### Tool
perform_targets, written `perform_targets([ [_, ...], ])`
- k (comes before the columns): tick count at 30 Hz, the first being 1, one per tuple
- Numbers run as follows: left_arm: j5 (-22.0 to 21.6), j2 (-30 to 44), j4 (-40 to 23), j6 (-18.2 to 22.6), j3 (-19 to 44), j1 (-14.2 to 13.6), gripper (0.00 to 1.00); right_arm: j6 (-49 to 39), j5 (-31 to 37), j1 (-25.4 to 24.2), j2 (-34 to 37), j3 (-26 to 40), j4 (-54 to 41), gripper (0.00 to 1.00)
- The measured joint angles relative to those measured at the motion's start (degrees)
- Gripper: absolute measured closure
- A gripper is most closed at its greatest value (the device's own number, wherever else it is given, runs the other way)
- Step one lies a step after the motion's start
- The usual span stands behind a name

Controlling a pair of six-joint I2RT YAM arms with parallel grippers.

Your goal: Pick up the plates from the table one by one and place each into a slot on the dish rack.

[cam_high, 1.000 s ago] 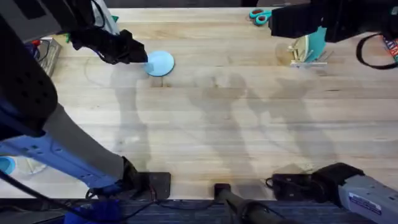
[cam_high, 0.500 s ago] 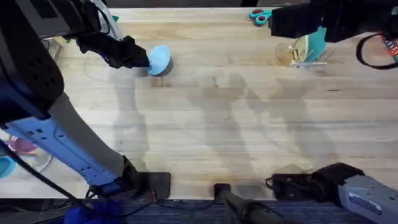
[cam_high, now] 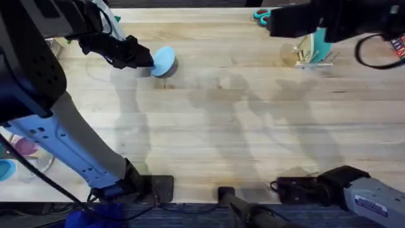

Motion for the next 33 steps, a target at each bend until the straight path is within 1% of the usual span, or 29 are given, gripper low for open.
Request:
perform_targets([
  [6, 0.0, 0.0, 0.0, 0.0, 0.0, 0.0, 0.961, 6.9, -6.2, 0.1, 6.9, 0.1, 0.3, 0.007],
  [9, 0.0, 0.0, 0.0, 0.0, 0.0, 0.0, 0.961, 10.1, -7.6, 0.5, 10.6, 0.1, 1.2, 0.007],
  [13, 0.0, 0.0, 0.0, 0.0, 0.0, 0.0, 0.961, 14.6, -8.6, 1.8, 14.9, 0.1, 4.5, 0.006],
  [20, 0.0, 0.0, 0.0, 0.0, 0.0, 0.0, 0.961, 21.0, -9.2, 5.0, 22.8, 0.1, 13.8, 0.007],
  [33, 0.0, 0.0, 0.0, 0.0, 0.0, 0.0, 0.961, 35.9, -9.4, 10.5, 37.3, 0.1, 33.1, 0.007],
])
